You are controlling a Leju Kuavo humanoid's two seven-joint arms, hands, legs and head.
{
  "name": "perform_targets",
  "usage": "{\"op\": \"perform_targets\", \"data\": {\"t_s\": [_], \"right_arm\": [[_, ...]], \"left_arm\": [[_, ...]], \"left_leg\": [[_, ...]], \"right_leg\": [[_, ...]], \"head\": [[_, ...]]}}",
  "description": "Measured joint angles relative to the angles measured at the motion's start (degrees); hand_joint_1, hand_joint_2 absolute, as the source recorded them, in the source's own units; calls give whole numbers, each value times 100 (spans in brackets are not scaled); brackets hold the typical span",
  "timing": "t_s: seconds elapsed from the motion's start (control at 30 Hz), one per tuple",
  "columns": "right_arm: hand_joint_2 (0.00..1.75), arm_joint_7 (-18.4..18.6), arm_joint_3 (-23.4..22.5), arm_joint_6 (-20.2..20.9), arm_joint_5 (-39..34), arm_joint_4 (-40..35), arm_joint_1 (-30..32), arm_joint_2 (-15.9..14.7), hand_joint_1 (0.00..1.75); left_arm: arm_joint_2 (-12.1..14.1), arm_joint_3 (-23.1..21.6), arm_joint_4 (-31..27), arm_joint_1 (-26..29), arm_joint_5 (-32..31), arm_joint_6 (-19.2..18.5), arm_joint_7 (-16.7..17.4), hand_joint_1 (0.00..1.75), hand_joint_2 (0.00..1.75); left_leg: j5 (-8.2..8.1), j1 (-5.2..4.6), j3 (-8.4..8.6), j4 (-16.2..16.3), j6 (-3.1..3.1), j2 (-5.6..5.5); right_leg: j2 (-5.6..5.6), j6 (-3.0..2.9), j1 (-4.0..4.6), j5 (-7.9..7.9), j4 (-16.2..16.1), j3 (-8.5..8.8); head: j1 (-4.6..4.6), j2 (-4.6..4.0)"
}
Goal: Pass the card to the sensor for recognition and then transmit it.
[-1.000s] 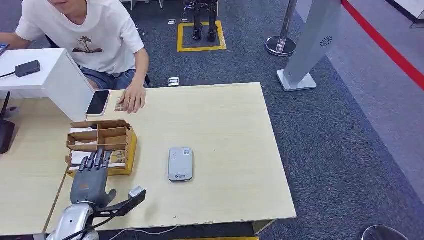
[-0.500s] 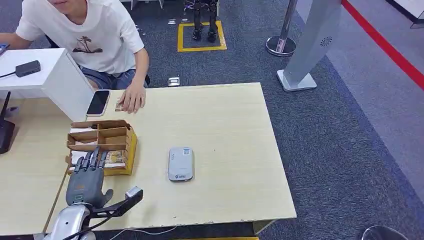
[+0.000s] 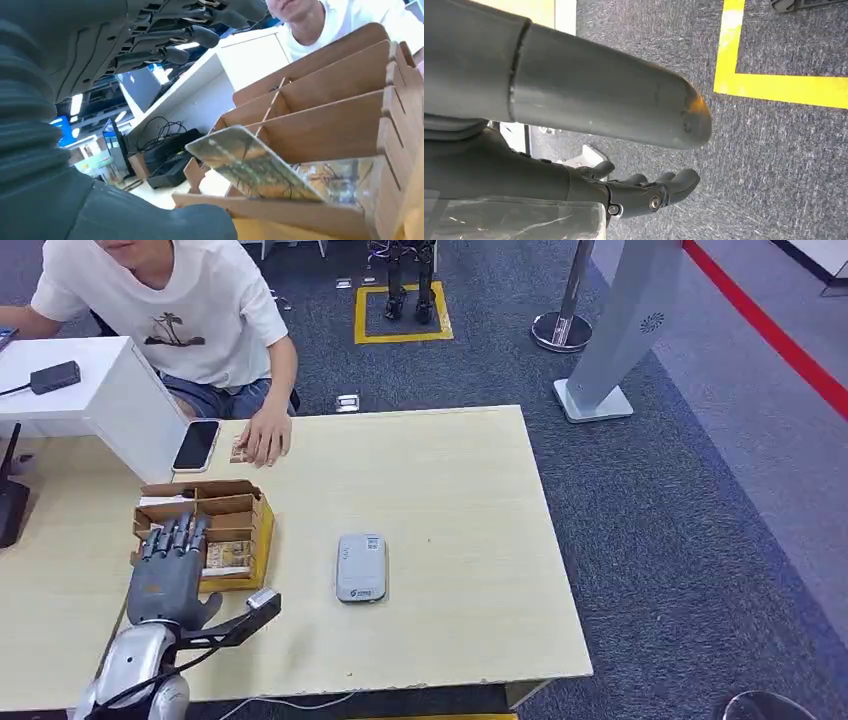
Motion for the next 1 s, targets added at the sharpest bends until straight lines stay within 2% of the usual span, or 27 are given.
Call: {"op": "perform_targets", "data": {"t_s": [0.5,0.53,0.57,1.0], "right_arm": [[0,0,46,9,4,0,-3,0,0],[0,0,48,9,4,0,-3,0,0],[0,0,48,9,4,0,-3,0,0],[0,-24,48,-11,81,0,-4,0,0]], "left_arm": [[-52,33,260,-171,0,-15,-101,0,175],[-55,33,273,-173,0,-15,-101,166,175],[-57,33,284,-178,0,-18,-107,175,175],[-197,44,389,-214,0,-7,-302,175,175]], "left_leg": [[0,0,0,0,0,1],[0,0,0,0,0,1],[0,0,0,0,0,1],[0,0,-1,0,0,1]], "right_leg": [[0,0,0,0,0,0],[0,0,0,0,0,0],[0,0,0,0,0,0],[0,0,0,0,0,0]], "head": [[0,0],[0,0],[0,0],[0,0]]}}
